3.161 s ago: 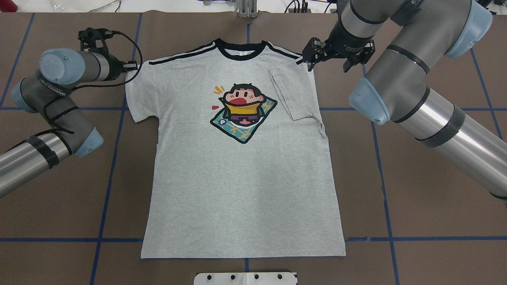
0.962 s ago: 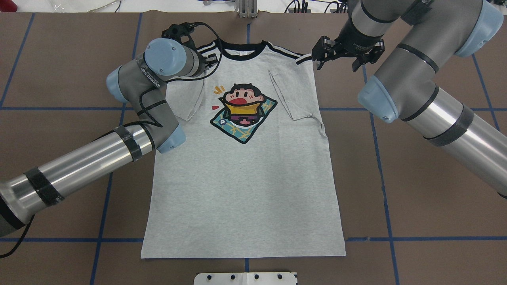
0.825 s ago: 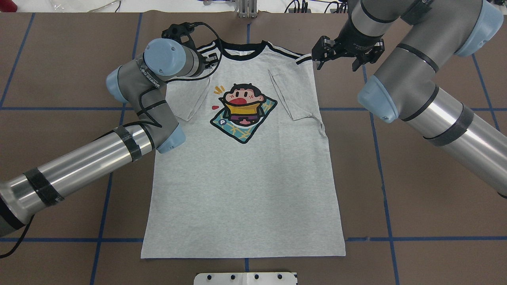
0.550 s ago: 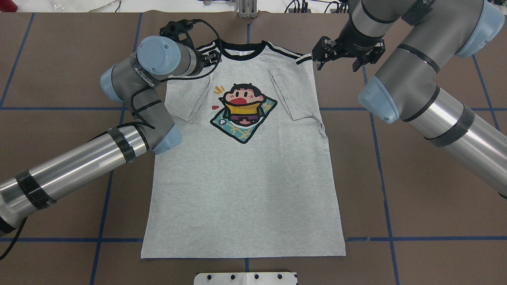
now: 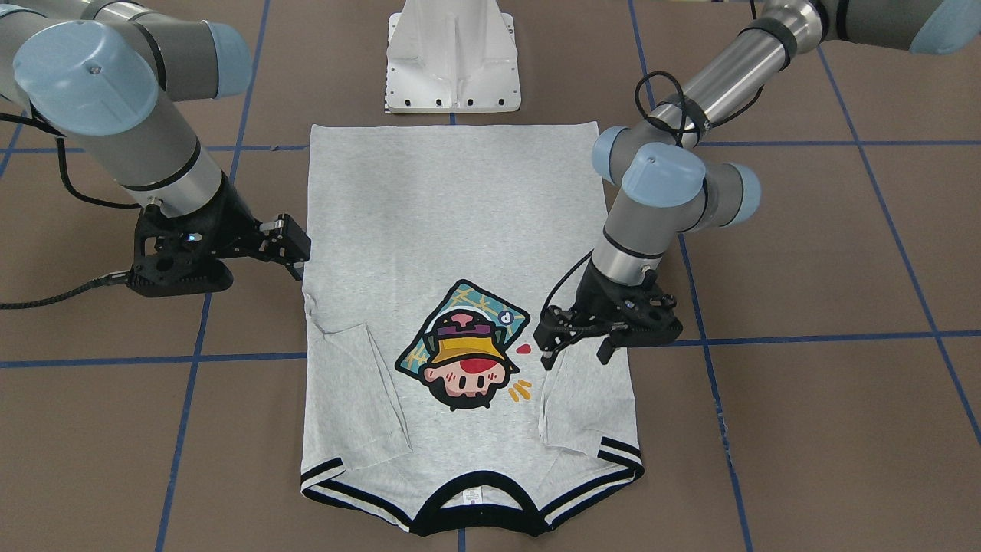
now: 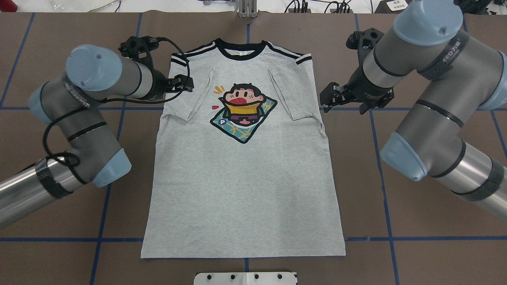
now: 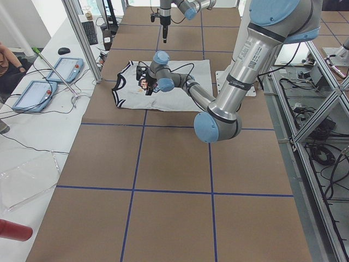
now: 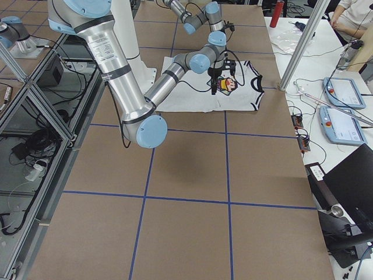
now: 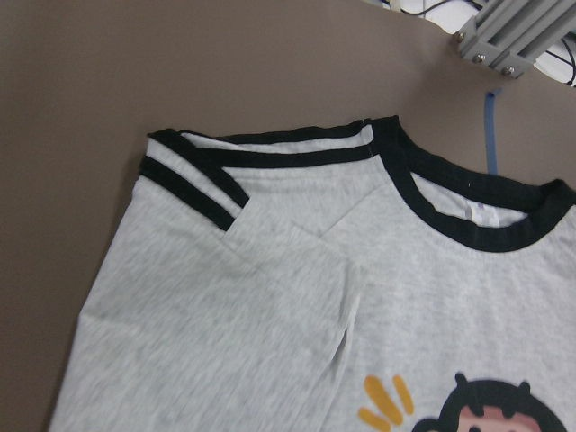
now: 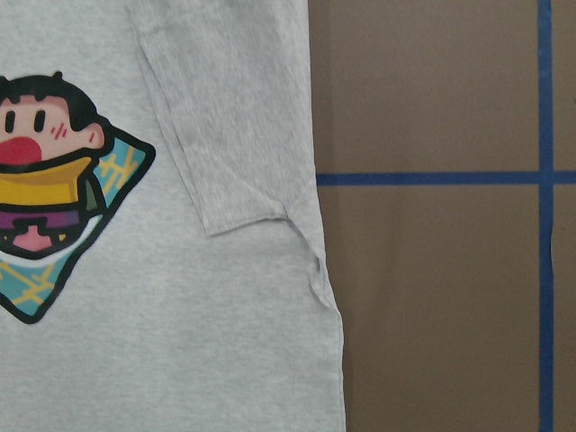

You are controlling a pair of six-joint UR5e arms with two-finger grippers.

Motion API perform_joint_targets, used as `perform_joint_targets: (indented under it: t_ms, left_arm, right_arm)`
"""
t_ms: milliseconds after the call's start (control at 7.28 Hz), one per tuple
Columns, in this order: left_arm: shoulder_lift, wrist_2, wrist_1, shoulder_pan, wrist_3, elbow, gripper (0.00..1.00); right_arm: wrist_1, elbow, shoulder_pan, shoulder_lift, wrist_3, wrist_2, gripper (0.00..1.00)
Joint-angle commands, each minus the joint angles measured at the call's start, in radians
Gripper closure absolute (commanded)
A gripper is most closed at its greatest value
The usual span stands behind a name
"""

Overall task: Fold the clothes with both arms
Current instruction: 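Move both grippers down to the hem corners nearest the robot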

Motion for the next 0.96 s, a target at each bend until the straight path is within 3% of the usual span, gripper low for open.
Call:
perform_joint_targets:
  t_ms: [0,275,550,825]
  left_arm:
    - [0.221,-0.016,0.03,0.013,0.014,-0.235,0.0]
    - [0.396,-0.001,-0.043,0.101,-0.062,-0.343,0.0]
    - [0.444,0.115,-0.101,0.232,-0.179,-0.345,0.01]
    - [0.464,0.125,-0.099,0.283,-0.228,-0.35,0.01]
  right_arm:
    - [0.111,0.152,-0.146,-0.198,0.153,-0.124,0.0]
    - [0.363,0.161,-0.303,-0.384,0.289,-0.249,0.0]
    - [0.37,0.2,-0.49,-0.436,0.449,-0.403,0.0]
    - [0.37,0.209,-0.601,-0.436,0.519,-0.469,0.0]
